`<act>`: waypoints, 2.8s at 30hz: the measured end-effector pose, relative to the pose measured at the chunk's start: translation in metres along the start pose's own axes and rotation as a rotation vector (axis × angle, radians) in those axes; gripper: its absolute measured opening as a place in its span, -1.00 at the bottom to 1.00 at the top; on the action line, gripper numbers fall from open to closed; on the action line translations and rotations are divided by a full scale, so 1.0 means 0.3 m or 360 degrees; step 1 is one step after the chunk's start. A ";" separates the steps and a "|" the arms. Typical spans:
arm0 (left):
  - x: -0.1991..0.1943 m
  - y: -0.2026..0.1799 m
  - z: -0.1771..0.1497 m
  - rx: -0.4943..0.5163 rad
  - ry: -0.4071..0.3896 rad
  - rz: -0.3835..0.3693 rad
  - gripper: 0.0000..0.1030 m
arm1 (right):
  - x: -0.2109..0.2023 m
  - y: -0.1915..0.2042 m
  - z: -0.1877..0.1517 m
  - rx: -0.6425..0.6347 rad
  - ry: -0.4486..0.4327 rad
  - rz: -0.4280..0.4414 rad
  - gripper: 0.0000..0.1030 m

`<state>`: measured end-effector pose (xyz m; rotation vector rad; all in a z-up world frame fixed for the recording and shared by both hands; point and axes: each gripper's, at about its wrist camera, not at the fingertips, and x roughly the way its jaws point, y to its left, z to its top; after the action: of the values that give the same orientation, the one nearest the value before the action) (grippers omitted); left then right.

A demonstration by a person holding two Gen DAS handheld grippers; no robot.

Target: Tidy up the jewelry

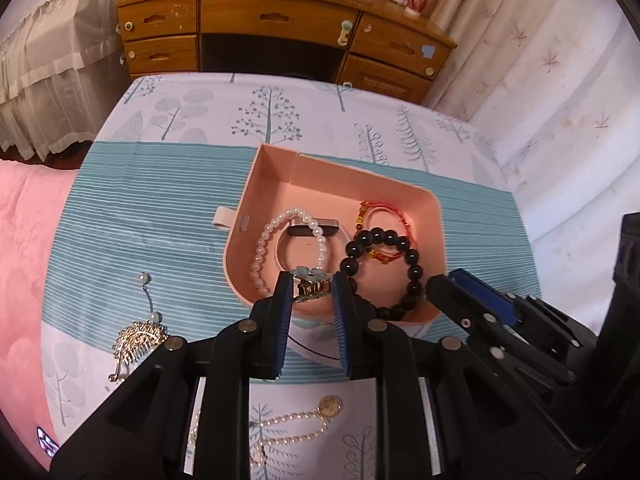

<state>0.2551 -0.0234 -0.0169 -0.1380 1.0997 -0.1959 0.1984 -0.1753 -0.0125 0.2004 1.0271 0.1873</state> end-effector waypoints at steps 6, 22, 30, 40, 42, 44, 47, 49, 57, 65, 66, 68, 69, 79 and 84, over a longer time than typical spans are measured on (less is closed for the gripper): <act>0.068 0.003 0.009 0.0006 0.0045 0.0012 -0.67 | 0.054 -0.019 -0.002 0.0005 0.0034 -0.0008 -0.59; 0.009 0.056 -0.006 -0.0019 0.0036 0.0027 -0.10 | 0.025 -0.019 -0.012 0.0008 0.0000 -0.0005 -0.29; -0.083 0.131 -0.039 -0.0063 0.0015 0.0066 -0.10 | -0.041 0.006 -0.045 -0.0040 -0.0007 -0.0008 -0.29; -0.214 0.229 -0.103 -0.0101 -0.0028 0.0115 -0.10 | -0.119 0.082 -0.092 -0.0137 0.0005 0.0015 -0.29; -0.245 0.244 -0.119 -0.0098 -0.0040 0.0122 -0.10 | -0.128 0.101 -0.099 -0.0164 0.0010 0.0017 -0.29; -0.270 0.255 -0.136 -0.0090 -0.0049 0.0136 -0.10 | -0.139 0.124 -0.111 -0.0188 0.0016 0.0029 -0.29; -0.303 0.278 -0.167 -0.0087 -0.0050 0.0121 -0.10 | -0.150 0.158 -0.122 -0.0224 0.0032 0.0054 -0.29; -0.319 0.296 -0.193 -0.0088 -0.0047 0.0122 -0.10 | -0.158 0.191 -0.134 -0.0262 0.0042 0.0068 -0.29; -0.339 0.373 -0.305 -0.0101 0.0002 0.0149 -0.10 | -0.145 0.304 -0.183 -0.0388 0.0110 0.0130 -0.29; -0.304 0.450 -0.357 -0.0150 0.0070 0.0161 -0.10 | -0.077 0.389 -0.227 -0.0475 0.0248 0.0188 -0.29; -0.298 0.459 -0.358 -0.0165 0.0080 0.0158 -0.10 | -0.062 0.399 -0.232 -0.0486 0.0274 0.0194 -0.29; -0.283 0.476 -0.354 -0.0192 0.0097 0.0150 -0.10 | -0.023 0.420 -0.244 -0.0502 0.0338 0.0211 -0.29; -0.276 0.485 -0.354 -0.0206 0.0105 0.0145 -0.10 | -0.001 0.430 -0.248 -0.0509 0.0371 0.0222 -0.29; -0.225 0.540 -0.336 -0.0276 0.0141 0.0134 -0.10 | 0.206 0.479 -0.275 -0.0511 0.0627 0.0278 -0.29; -0.214 0.566 -0.325 -0.0297 0.0144 0.0128 -0.10 | 0.278 0.506 -0.277 -0.0597 0.0679 0.0244 -0.29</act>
<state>0.1547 0.1551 -0.0399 -0.2531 1.2108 -0.0273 0.1599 -0.0017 -0.0851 -0.1090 1.3771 0.5745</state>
